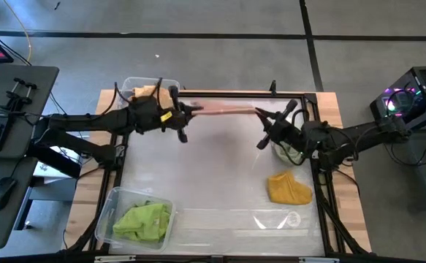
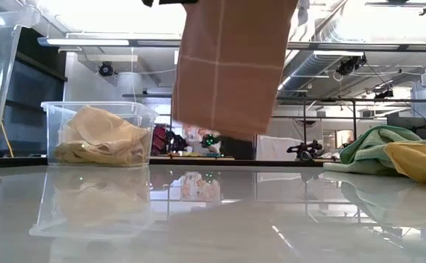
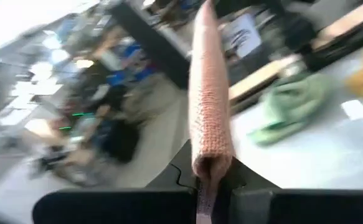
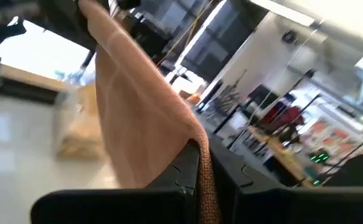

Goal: Sort towels by color in basket
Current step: Fold the brown towel

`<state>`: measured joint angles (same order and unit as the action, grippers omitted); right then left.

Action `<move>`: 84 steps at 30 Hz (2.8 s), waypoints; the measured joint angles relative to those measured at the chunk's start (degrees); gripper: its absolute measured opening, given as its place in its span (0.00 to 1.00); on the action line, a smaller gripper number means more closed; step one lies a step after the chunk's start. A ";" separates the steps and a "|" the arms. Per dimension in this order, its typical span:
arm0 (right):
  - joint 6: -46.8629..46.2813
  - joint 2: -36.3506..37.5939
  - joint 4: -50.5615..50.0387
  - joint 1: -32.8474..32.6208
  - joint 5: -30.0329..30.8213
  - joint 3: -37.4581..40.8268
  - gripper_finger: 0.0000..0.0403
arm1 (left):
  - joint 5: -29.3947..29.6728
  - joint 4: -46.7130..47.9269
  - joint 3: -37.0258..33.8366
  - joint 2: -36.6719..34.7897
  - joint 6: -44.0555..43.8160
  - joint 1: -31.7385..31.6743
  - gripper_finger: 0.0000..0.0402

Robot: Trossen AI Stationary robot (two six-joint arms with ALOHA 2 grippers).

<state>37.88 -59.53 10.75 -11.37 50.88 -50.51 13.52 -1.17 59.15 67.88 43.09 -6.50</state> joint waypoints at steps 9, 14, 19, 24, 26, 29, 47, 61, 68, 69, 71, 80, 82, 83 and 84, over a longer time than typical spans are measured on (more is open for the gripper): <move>-34.79 -3.08 -20.75 -3.03 -19.88 6.27 0.03 | -12.72 -3.06 -17.60 0.43 -22.21 3.35 0.00; -47.51 -5.98 -17.51 -9.33 -27.34 10.70 0.03 | -13.18 -14.36 -28.35 0.43 -33.21 10.38 0.00; -50.71 -7.72 -11.37 -13.54 -33.59 10.90 0.03 | -13.05 -17.92 -31.47 0.42 -39.69 16.47 0.00; -46.62 -7.70 -7.93 -11.45 -25.96 10.52 0.03 | -1.78 -16.63 -31.62 0.25 -44.47 18.32 0.00; -45.85 -7.67 -7.11 -8.48 -23.34 10.42 0.03 | 2.07 -14.87 -31.62 0.20 -45.57 18.32 0.00; -45.36 -8.20 -6.91 -3.25 -22.67 10.44 0.03 | 7.22 -10.43 -31.59 -0.13 -46.86 18.21 0.00; -45.34 -26.17 -4.99 12.64 -27.07 10.53 0.04 | 16.19 5.38 -31.79 -0.07 -54.92 14.42 0.19; -39.35 -22.94 -2.57 12.81 -27.59 10.53 0.32 | 10.54 -1.99 -31.70 -0.07 -49.84 16.84 0.24; -32.16 -20.42 -1.13 8.50 -51.56 10.51 0.33 | 10.06 -6.54 -31.67 2.50 -40.29 19.90 0.24; -31.49 -21.44 -1.13 7.28 -52.82 10.51 0.33 | 8.95 -8.19 -31.63 3.46 -38.44 20.46 0.23; -29.93 -24.11 -1.33 4.81 -52.34 10.51 0.33 | 6.33 -11.82 -31.62 6.05 -34.77 21.55 0.23; -24.30 -38.15 16.19 -0.26 -42.34 10.48 0.36 | 4.25 -29.11 -31.62 18.57 -27.50 22.97 0.24; -24.33 -40.67 18.24 0.12 -43.21 9.63 0.39 | 5.01 -30.66 -31.62 20.12 -27.91 22.87 0.24; -24.38 -41.97 18.18 0.19 -44.30 9.02 0.41 | 5.32 -31.75 -31.62 20.91 -28.27 22.69 0.24; -24.31 -43.27 18.07 0.19 -45.26 8.26 0.43 | 5.87 -32.30 -31.58 21.51 -29.14 22.50 0.24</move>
<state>13.57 -102.80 28.83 -11.18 5.62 -42.25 19.40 -33.48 27.57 89.39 13.96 16.00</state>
